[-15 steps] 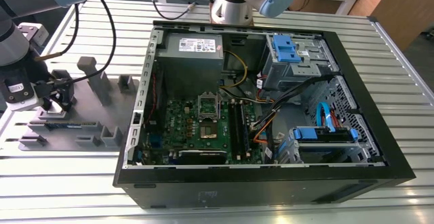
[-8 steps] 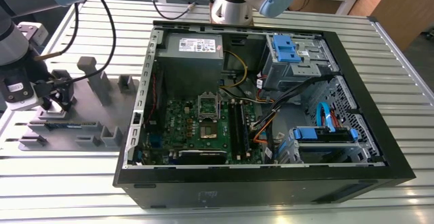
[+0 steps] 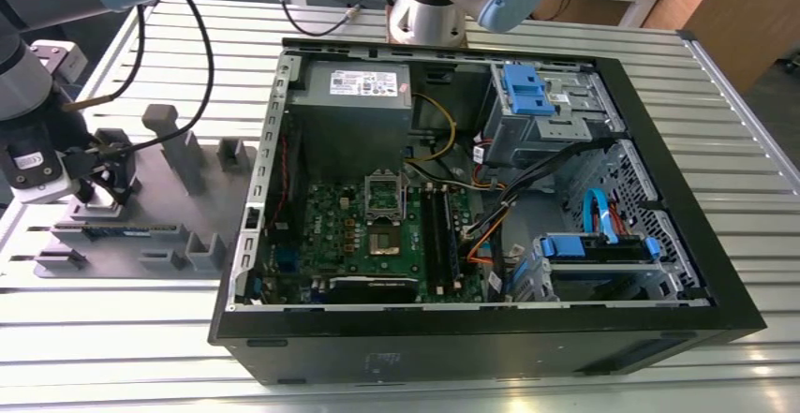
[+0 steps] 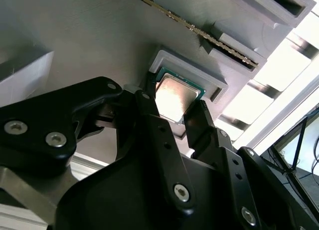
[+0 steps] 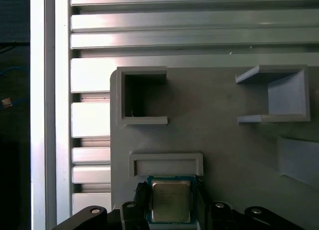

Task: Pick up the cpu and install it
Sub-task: 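Pick up the cpu and move it towards the insertion slot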

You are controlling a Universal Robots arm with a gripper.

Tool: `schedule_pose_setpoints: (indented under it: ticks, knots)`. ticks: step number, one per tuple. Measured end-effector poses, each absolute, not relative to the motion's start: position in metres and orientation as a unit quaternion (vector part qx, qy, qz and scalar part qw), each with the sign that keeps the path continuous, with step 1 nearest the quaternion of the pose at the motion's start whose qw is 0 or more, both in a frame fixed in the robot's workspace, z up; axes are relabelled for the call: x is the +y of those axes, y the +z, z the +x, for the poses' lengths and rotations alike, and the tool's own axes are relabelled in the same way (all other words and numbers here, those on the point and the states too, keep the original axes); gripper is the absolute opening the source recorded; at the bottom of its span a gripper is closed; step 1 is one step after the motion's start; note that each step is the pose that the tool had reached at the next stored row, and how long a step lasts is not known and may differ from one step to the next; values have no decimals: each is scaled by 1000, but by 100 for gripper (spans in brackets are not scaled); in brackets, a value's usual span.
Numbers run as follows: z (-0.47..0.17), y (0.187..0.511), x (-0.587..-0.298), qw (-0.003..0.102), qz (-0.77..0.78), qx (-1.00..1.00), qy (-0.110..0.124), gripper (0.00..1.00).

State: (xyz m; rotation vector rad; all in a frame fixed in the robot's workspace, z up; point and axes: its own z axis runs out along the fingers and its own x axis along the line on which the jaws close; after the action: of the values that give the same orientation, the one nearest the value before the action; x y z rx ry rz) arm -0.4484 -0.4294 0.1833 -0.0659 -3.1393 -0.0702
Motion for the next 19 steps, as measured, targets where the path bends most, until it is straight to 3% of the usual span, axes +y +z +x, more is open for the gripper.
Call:
schedule_pose_setpoints:
  ticks: [19]
  knots:
    - [-450,181,-429,0,-20,-1000,-23,48]
